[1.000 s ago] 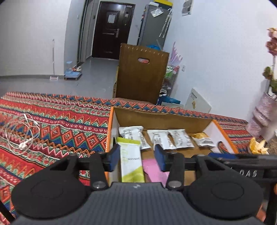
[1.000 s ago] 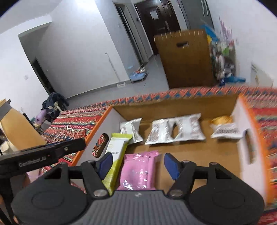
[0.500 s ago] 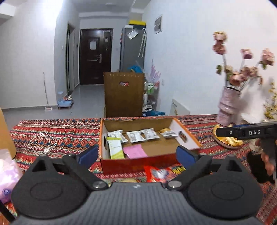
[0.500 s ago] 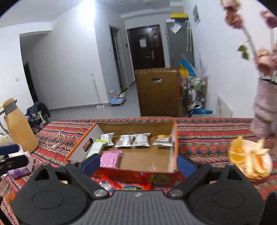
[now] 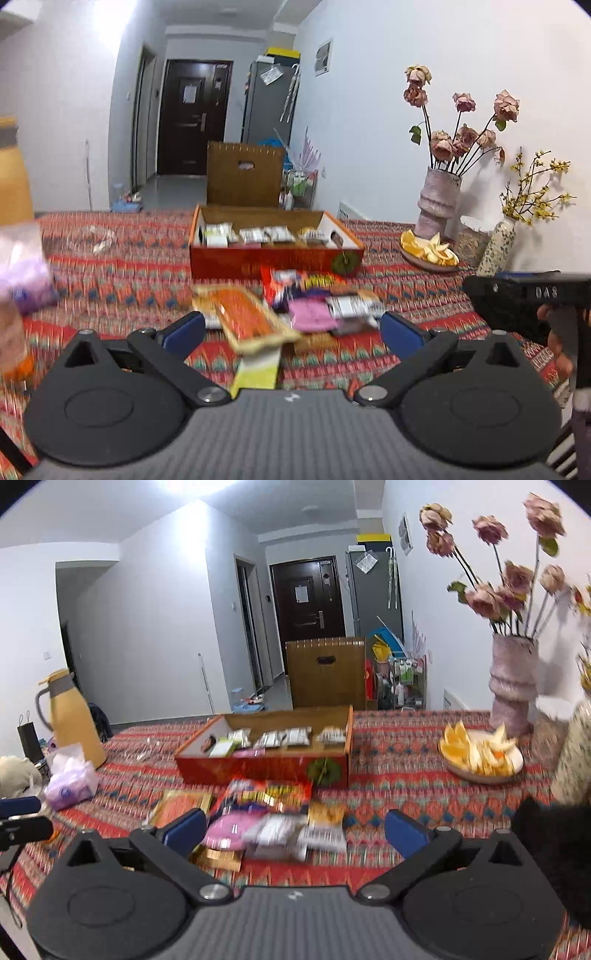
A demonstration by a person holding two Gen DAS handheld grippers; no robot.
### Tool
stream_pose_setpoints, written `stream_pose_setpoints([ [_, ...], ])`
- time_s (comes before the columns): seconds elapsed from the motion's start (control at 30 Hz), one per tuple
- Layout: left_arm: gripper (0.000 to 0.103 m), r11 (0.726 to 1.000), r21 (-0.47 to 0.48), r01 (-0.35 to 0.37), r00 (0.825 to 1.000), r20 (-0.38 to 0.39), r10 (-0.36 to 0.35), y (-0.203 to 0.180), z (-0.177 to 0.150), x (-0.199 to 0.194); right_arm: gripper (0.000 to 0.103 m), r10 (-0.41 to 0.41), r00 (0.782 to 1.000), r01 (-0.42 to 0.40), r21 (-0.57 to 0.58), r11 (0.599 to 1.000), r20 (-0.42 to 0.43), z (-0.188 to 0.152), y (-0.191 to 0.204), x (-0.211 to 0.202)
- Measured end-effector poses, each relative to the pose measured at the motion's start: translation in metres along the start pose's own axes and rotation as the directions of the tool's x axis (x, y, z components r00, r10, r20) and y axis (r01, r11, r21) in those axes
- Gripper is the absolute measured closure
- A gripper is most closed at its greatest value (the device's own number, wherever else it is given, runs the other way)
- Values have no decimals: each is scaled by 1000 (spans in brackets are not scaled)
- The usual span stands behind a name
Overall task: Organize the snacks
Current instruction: 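Withdraw both tools from the box toward the snack pile, then grasp a white packet with the left tool while the right tool grasps a white packet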
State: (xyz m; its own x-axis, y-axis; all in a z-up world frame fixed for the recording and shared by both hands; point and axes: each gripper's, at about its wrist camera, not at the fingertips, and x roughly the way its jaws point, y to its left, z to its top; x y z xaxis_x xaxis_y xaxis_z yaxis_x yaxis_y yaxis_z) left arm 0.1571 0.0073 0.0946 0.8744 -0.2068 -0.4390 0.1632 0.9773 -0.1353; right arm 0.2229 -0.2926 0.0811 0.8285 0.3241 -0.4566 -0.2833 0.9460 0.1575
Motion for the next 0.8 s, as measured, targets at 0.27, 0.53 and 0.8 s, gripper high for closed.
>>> stream_pose_setpoints([
  [0.27,0,998,-47,-34,995,-98,30,6,-57,-14,0,-31,997,31,-1,1000,-74,-86,23,-23],
  [0.53,0,997,-70,-43,980,-197,28,8,-89,1,0,-87,984,89,8,996,-156,-132,27,-22],
  [0.8,0,996,-72,-50,973,-230,32,16,-83,26,0,-89,983,94,24,995,-159,-129,23,-2],
])
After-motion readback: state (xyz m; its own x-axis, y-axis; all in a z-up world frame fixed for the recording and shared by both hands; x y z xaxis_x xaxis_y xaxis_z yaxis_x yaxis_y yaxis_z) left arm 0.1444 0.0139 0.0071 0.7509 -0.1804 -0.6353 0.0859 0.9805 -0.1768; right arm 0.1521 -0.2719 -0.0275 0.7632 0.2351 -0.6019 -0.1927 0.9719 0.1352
